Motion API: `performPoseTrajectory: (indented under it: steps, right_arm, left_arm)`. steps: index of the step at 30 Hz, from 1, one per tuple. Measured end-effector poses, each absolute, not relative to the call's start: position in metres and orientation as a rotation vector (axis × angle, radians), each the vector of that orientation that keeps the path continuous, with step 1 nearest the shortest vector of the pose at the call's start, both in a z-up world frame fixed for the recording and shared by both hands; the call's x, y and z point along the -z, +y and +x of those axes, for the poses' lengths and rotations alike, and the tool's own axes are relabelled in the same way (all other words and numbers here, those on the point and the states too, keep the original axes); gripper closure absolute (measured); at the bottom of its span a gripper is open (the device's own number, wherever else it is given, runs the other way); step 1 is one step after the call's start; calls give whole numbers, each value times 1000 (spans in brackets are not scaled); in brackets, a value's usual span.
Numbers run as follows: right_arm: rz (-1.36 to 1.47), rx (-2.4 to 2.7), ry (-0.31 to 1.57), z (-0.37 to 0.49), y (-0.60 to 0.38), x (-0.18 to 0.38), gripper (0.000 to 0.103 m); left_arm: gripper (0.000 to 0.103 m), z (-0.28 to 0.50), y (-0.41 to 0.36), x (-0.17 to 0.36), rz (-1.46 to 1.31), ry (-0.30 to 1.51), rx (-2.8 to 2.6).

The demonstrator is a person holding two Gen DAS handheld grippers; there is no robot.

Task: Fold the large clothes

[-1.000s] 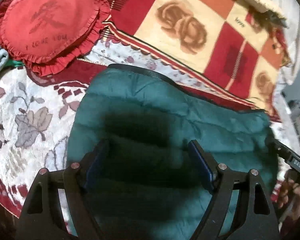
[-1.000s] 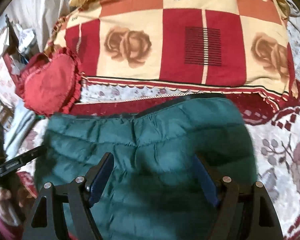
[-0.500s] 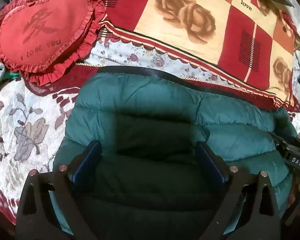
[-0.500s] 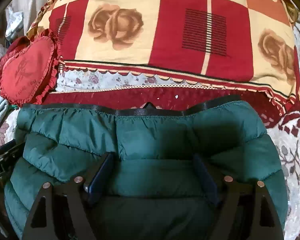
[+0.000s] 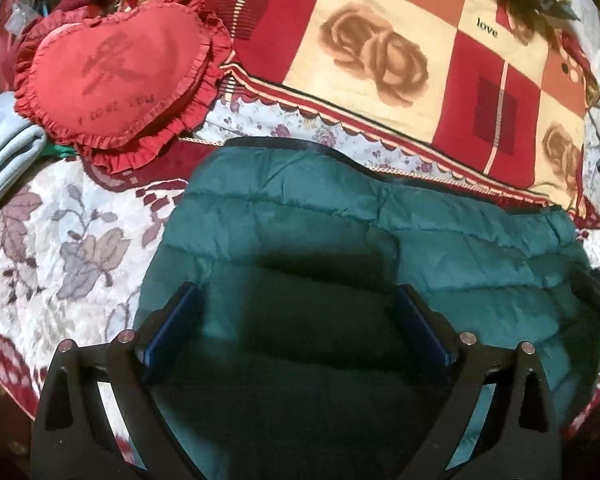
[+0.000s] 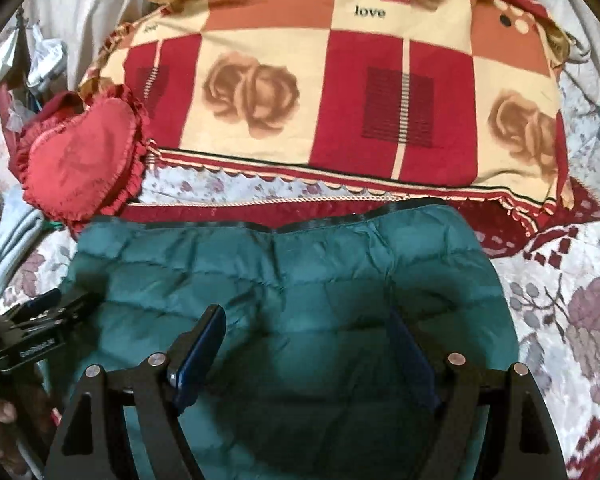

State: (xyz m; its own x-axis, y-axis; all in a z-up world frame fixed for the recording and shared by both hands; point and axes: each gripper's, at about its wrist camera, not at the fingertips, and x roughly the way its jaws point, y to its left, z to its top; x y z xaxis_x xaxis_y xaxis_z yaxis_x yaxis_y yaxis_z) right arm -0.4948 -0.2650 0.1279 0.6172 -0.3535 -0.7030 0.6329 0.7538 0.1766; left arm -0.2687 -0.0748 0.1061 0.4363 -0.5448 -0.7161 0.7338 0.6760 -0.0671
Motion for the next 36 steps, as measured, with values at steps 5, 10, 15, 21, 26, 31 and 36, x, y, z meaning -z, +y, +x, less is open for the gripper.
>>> performPoseTrajectory:
  steps: [5, 10, 15, 21, 26, 31, 36]
  right_arm:
    - [389, 609, 637, -510, -232, -152, 23]
    - [407, 607, 602, -519, -215, -162, 22]
    - [400, 603, 581, -522, -203, -170, 21]
    - [393, 588, 580, -521, -195, -173, 20]
    - [393, 579, 583, -519, -191, -171, 19]
    - [391, 569, 586, -518, -189, -170, 19]
    - [393, 565, 586, -517, -188, -170, 19]
  left_arm:
    - [6, -288, -56, -124, 240, 737, 789]
    - [6, -307, -41, -139, 221, 701, 815]
    - [6, -321, -30, -149, 226, 654, 809]
    - [6, -325, -17, -157, 204, 631, 801]
    - [6, -326, -12, -160, 204, 611, 784]
    - [6, -325, -10, -161, 207, 605, 763]
    - [6, -325, -10, -159, 213, 613, 754]
